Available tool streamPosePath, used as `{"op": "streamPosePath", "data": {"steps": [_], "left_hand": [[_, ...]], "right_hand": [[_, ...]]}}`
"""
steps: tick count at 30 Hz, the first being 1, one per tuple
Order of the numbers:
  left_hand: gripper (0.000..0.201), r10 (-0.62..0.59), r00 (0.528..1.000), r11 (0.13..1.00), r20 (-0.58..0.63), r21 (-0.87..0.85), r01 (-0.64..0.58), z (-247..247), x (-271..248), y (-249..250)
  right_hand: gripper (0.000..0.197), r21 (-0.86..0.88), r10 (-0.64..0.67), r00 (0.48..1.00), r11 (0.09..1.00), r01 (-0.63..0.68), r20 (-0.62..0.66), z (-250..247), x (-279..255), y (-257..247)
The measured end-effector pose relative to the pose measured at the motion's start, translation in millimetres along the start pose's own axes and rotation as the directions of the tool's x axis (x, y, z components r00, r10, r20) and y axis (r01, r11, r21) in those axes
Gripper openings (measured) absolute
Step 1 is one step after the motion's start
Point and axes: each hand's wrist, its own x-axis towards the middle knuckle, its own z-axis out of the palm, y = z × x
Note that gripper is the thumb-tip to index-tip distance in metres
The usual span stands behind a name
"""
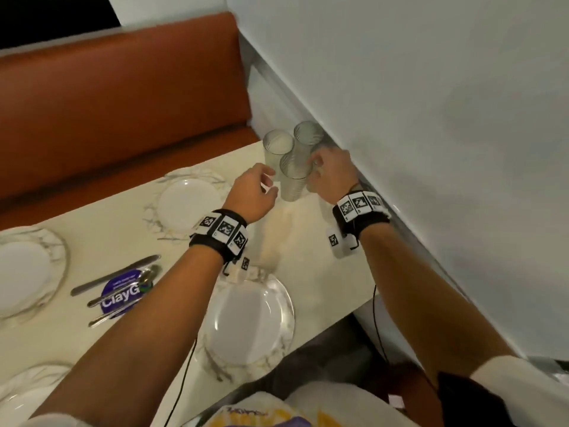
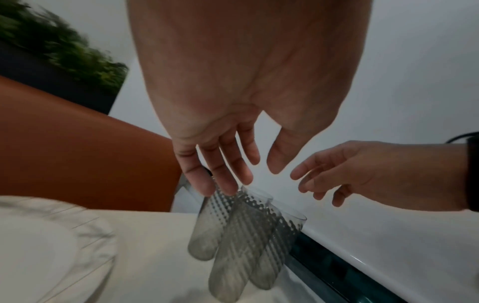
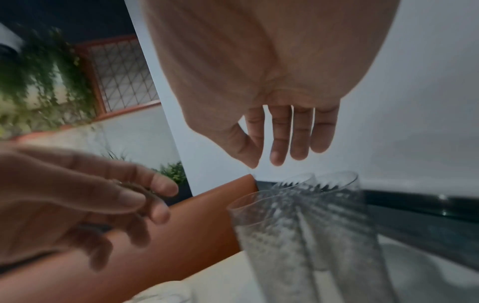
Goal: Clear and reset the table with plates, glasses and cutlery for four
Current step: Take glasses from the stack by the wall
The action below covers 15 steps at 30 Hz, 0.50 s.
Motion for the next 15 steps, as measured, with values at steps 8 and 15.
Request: {"op": "streamPosePath", "data": {"steps": [8, 15], "left_hand": [[0.091, 0.116, 0.964, 0.817, 0.241, 0.528, -0.231, 49.0, 96.0, 34.8], [0.098, 0.118, 0.938, 0.720, 0.325, 0.623, -0.306, 64.7, 109.3, 29.7]], "right_hand": [[0.086, -0.252, 0.063, 0.960, 0.968, 0.008, 0.271, -0.2, 71.6, 49.9], [0.093, -0.127, 0.111, 0.953, 0.989, -0.077, 0.283, 10.0, 79.7, 52.8]]}}
